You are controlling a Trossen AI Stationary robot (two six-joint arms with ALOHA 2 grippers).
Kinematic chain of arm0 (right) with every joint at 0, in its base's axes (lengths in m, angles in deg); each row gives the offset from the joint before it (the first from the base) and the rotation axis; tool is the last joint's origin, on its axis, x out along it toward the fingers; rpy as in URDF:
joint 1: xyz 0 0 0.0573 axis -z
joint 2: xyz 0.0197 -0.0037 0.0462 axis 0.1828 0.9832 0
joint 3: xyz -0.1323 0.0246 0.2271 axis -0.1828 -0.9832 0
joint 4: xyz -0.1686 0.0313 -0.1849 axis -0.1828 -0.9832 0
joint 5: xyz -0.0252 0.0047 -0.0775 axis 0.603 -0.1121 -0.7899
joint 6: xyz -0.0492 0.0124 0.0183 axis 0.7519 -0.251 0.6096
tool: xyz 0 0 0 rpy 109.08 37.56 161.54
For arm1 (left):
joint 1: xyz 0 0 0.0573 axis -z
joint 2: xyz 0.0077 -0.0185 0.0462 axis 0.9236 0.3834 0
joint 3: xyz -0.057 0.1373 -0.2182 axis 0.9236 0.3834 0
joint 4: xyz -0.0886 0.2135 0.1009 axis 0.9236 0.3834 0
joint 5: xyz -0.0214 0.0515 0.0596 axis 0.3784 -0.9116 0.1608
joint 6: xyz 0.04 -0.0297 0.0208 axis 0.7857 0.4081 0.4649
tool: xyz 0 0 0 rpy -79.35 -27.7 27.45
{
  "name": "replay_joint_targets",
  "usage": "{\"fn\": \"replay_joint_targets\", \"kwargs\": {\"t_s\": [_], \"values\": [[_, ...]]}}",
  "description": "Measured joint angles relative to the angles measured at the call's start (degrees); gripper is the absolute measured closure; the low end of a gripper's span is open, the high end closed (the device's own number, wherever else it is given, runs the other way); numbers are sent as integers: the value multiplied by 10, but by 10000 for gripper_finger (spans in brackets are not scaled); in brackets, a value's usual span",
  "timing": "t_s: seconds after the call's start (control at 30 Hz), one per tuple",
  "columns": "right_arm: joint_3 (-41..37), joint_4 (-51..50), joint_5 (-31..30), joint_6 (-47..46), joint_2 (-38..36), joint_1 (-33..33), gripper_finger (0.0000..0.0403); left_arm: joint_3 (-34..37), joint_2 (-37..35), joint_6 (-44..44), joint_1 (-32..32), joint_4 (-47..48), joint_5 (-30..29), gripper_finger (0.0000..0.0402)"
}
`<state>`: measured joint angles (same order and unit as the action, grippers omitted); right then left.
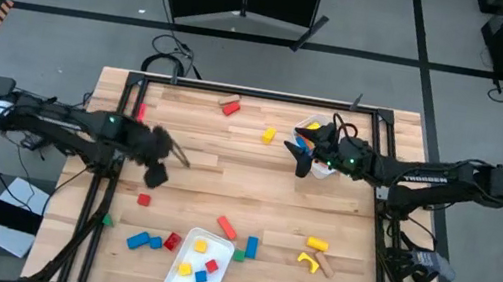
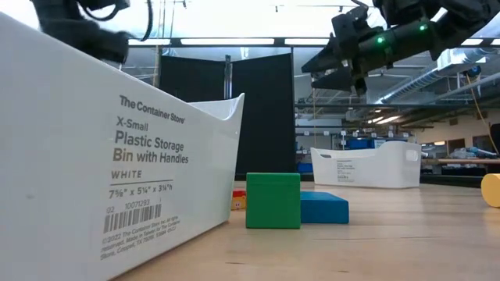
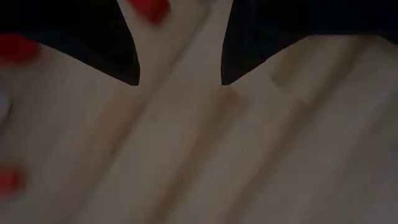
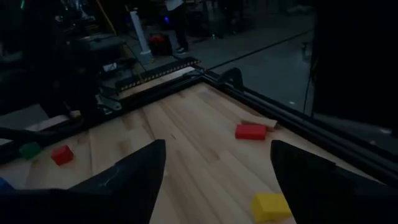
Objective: Sort blocks by size
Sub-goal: Put the red square block into the bottom white bin
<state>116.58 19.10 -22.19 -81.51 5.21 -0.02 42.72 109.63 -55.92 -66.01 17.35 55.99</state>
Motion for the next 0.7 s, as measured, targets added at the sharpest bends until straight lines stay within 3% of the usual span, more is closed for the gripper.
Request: {"fn": "replay_joint_targets", "kwargs": {"t_s": [0.23,0.53,0.7], "values": [[0,0,-7,0,0,-12,102,26,72,42,115,6,85,133],[0,0,-9,0,0,-23,107,35,145,73,203,-14,86,57],[0,0,-10,2,0,-23,107,69,178,47,221,-18,85,42]]}}
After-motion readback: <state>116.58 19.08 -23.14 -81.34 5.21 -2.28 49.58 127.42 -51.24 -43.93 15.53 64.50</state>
